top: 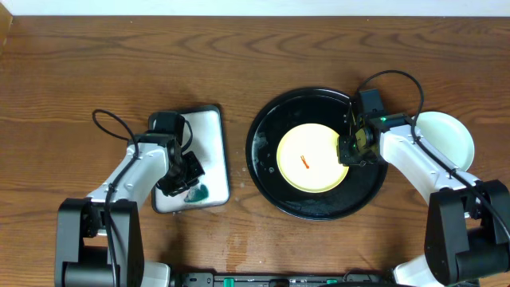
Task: Clean dirty plates on tray and stack at the side
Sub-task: 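Pick up the green sponge from the foam tray with the left gripper, then scrub the yellow plate with the sponge in the left gripper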
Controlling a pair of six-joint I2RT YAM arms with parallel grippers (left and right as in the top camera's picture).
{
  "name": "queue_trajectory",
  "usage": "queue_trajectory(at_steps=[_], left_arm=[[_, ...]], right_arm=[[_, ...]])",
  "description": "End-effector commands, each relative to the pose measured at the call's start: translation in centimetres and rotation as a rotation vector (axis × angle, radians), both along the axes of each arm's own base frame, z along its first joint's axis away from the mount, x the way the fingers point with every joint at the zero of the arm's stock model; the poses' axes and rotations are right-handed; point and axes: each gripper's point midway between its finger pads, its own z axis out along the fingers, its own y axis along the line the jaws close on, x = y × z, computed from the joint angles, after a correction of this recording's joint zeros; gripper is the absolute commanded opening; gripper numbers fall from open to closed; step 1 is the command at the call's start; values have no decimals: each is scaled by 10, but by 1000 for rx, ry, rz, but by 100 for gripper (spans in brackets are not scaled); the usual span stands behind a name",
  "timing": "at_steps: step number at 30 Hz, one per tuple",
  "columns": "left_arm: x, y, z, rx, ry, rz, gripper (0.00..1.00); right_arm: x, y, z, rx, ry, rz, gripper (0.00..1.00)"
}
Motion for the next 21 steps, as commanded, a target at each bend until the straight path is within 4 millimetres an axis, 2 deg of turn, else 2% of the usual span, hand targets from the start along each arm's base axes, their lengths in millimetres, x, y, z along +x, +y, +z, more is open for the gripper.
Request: queue_trajectory(at_steps=[1, 8, 11, 13, 16, 19, 21], left_arm=[[12, 1, 19, 8, -59, -80, 7], [17, -6, 61, 7, -170, -162, 7], [18, -17, 83, 2, -228, -205, 7], [20, -29, 98, -4, -275, -249, 7], [21, -52, 116, -21, -342, -326, 8], [22, -75, 123, -46, -386, -374, 7], [22, -90, 124, -66, -400, -388, 7]], right_arm=[[-2, 1, 2, 0, -1, 18, 26], [-1, 1, 2, 0, -6, 18, 24], [3, 3, 1, 1, -21, 39, 17], [5, 3, -2, -1, -28, 57, 12], [12, 4, -9, -2, -54, 93, 12], [15, 5, -16, -1, -53, 99, 12], [14, 4, -21, -6, -41, 102, 17]])
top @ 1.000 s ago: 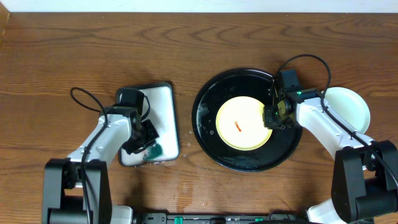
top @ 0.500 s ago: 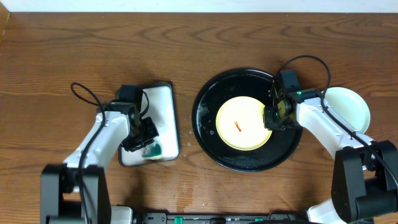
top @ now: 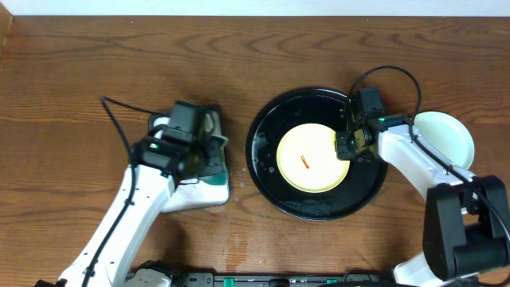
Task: Clean dirty plates on tray and stack at the side
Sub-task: 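Scrub the yellow plate with the sponge in the left gripper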
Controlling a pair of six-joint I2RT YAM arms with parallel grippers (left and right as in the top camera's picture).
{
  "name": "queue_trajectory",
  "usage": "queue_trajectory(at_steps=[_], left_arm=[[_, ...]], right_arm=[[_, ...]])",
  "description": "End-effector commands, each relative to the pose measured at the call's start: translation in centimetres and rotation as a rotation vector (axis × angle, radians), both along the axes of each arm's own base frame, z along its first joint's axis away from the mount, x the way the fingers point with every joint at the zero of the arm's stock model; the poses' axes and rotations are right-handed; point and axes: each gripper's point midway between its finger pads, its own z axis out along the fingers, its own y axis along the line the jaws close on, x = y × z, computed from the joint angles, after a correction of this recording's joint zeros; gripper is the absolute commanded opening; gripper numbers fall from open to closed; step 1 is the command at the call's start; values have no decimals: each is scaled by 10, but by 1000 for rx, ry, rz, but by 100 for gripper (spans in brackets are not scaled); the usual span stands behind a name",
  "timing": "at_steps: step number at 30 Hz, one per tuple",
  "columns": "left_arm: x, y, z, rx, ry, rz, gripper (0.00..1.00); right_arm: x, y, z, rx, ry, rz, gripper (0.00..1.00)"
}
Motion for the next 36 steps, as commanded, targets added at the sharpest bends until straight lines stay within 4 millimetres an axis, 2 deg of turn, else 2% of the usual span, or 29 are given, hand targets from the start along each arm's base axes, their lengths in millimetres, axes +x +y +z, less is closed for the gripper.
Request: queue_trajectory(at_steps=[1, 3, 6, 9, 12, 15, 19, 23, 27, 31, 33, 36], left_arm=[[2, -23, 9, -26, -33, -35, 7], [2, -37, 9, -40, -44, -57, 7], [3, -56, 10, -72, -61, -67, 7], [4, -79, 9, -104, -80, -112, 8], [6, -101, 1, -139, -69, -118, 8], [8, -127, -12, -169, -58, -138, 7], [13, -169, -34, -261, -36, -188, 7], [23, -193, -57, -318, -16, -150, 7], [30, -207, -84, -351, 17, -124, 7], [27, -220, -110, -405, 89, -113, 7], [22, -216, -125, -384, 133, -102, 8], [15, -192, -146, -294, 202, -46, 7]], right_arm=[[-7, -1, -17, -16, 43, 40, 20], [-5, -2, -24, -17, 47, 40, 18], [-8, -6, -35, -20, 78, 29, 1], [-16, -2, -36, 23, 119, 15, 1], [-24, 0, -35, 56, 163, -79, 1], [-33, 1, -36, 57, 204, -140, 1], [-37, 5, -36, 55, 215, -129, 1], [-38, 8, -36, 54, 215, -117, 1], [-39, 10, -36, 53, 217, -109, 1], [-39, 14, -36, 53, 214, -98, 1], [-39, 14, -36, 52, 213, -98, 1], [-40, 13, -36, 52, 217, -98, 1]])
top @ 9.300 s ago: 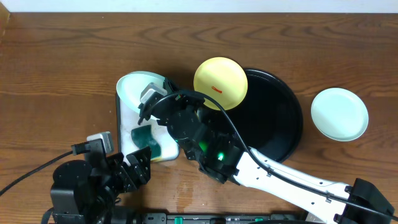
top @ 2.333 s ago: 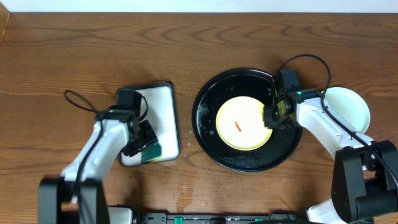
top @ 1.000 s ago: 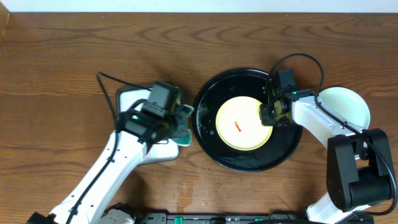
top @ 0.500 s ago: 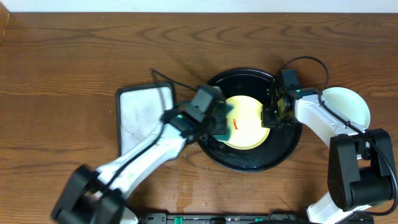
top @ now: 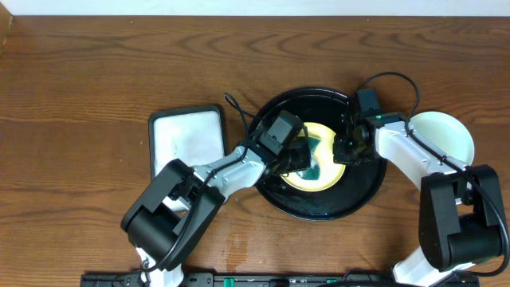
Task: Clean dirty plates on tray and stack at the side
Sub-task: 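Scrub the yellow plate with the sponge in the left gripper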
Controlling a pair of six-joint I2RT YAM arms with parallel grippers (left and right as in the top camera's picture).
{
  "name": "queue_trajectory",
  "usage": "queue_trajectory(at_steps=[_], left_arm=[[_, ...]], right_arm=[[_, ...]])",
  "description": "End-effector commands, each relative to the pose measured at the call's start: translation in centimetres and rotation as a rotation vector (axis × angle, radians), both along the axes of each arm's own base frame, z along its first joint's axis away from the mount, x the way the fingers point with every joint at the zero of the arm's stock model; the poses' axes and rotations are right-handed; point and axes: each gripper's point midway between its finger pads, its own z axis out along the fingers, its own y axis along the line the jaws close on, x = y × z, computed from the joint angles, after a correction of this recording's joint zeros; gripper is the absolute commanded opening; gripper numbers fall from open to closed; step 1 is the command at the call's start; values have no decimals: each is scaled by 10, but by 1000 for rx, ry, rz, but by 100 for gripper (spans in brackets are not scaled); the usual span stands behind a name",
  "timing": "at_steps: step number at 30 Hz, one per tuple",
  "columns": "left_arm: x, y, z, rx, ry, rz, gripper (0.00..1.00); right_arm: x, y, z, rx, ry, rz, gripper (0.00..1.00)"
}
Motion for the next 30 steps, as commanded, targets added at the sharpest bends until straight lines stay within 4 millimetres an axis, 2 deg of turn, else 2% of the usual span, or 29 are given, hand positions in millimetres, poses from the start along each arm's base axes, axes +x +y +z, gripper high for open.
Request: queue_trajectory(at_steps=[1, 3, 6, 9, 11, 15, 19, 23, 26, 28, 30], left_arm=[[-15, 35, -43, 141, 136, 63, 8], [-11, 63, -46, 226, 168, 116, 7], [-2, 93, -39, 318, 196, 132, 7], [9, 112, -25, 413, 190, 124, 7], [16, 114, -16, 455, 153, 96, 8], [22, 93, -11, 437, 78, 47, 7], [17, 56, -16, 373, 31, -13, 8], [-3, 4, -23, 197, 97, -78, 8], [-20, -24, -25, 86, 167, -117, 7], [-28, -36, -24, 35, 196, -145, 7], [-32, -39, -24, 28, 203, -157, 8]], right_arm=[[-24, 7, -22, -5, 99, 18, 1], [-25, 6, -22, -5, 101, 18, 1], [-24, 6, -22, -5, 101, 17, 1], [-24, 6, -22, -8, 99, 17, 1], [-24, 6, -22, -9, 99, 17, 1], [-24, 5, -22, -12, 97, 17, 1], [-24, 5, -22, -12, 97, 18, 1], [-24, 5, -22, -12, 97, 20, 1], [-24, 5, -22, -12, 97, 20, 1], [-24, 5, -22, -12, 97, 20, 1], [-24, 5, -22, -12, 97, 20, 1]])
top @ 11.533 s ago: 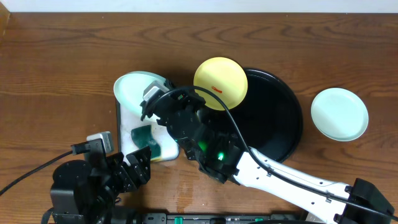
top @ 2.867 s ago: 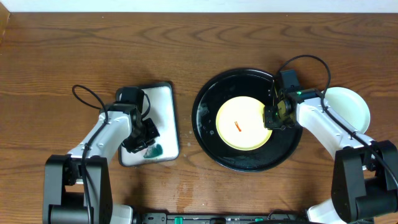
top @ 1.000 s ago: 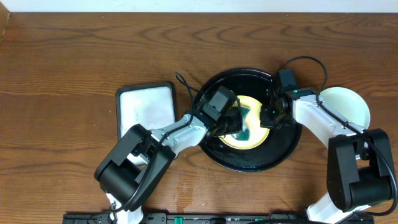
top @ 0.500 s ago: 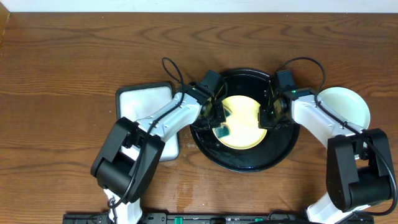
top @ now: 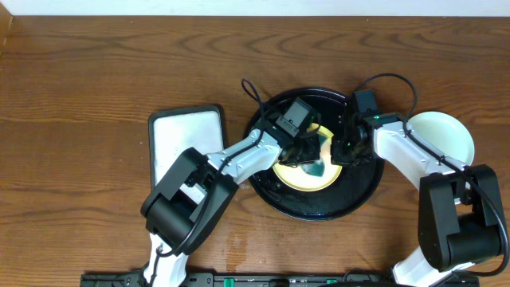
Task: Clean dirty plates on tray and stack at the side
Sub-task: 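Scrub the yellow plate with the sponge in the left gripper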
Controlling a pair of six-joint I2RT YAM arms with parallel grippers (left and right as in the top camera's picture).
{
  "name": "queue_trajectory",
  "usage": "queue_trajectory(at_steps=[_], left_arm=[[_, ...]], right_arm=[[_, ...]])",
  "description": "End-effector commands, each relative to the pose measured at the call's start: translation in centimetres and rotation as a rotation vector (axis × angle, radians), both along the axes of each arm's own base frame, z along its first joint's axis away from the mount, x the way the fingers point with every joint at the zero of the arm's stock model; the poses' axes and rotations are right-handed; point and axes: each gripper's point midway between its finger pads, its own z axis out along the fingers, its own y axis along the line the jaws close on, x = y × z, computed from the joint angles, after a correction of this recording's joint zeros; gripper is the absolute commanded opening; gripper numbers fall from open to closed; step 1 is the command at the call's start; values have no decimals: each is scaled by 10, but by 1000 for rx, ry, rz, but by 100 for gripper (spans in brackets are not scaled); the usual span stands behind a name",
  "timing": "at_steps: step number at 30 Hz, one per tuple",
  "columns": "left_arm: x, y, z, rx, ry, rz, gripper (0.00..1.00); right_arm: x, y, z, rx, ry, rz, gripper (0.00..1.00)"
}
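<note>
A round black tray (top: 269, 188) in the middle of the table holds a yellow plate (top: 307, 180). My left gripper (top: 312, 153) reaches over that plate and is shut on a teal sponge (top: 322, 150), which rests on the plate's upper right part. My right gripper (top: 341, 148) sits at the plate's right rim, fingers closed on the edge. The left arm hides much of the plate, so any dirt on it cannot be seen. A clean white plate (top: 445, 137) lies on the table to the right of the tray.
A white rectangular tray (top: 186, 137) with a dark rim lies left of the black tray, with nothing on it. Cables loop above both wrists. Bare wood table (top: 96, 72) surrounds everything.
My left gripper with the sponge has shifted up and to the right across the yellow plate, from its centre toward its upper right. The right gripper has stayed at the plate's rim.
At first my left gripper was down on the sponge in the white tray, while the right held the yellow plate's rim; an orange streak showed on the plate. Then the sponge was lifted over the white tray, then on the plate's centre, now further right.
</note>
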Motion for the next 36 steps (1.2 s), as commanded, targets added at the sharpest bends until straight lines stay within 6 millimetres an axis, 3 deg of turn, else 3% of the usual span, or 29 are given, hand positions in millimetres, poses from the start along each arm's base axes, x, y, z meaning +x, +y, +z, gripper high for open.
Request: queue_trajectory(at_steps=[1, 5, 7, 9, 14, 17, 20, 25, 30, 36], left_arm=[[-42, -16, -25, -30, 166, -68, 7], [-48, -18, -21, -65, 209, -81, 7], [-47, -8, -25, -29, 218, -72, 7], [-41, 15, -36, 64, 218, -22, 8], [-18, 96, -54, 370, 194, 145, 7], [-3, 132, -51, 516, 157, 212, 7], [11, 152, -41, 622, 97, 246, 7], [27, 163, -18, 731, 9, 234, 8], [32, 157, 5, 729, 0, 218, 8], [25, 141, 42, 606, 12, 198, 7]], right_arm=[[-20, -1, -22, -32, 81, 17, 1], [-20, -1, -22, -32, 81, 17, 1], [-20, -1, -22, -32, 81, 17, 1], [-20, -1, -22, -32, 81, 17, 1], [-20, -1, -22, -32, 82, 18, 1], [-20, -1, -22, -32, 82, 17, 1], [-20, -1, -22, -32, 82, 18, 1], [-20, -1, -22, -32, 82, 18, 1], [-20, -1, -22, -32, 83, 17, 1], [-20, -1, -22, -32, 83, 17, 1]])
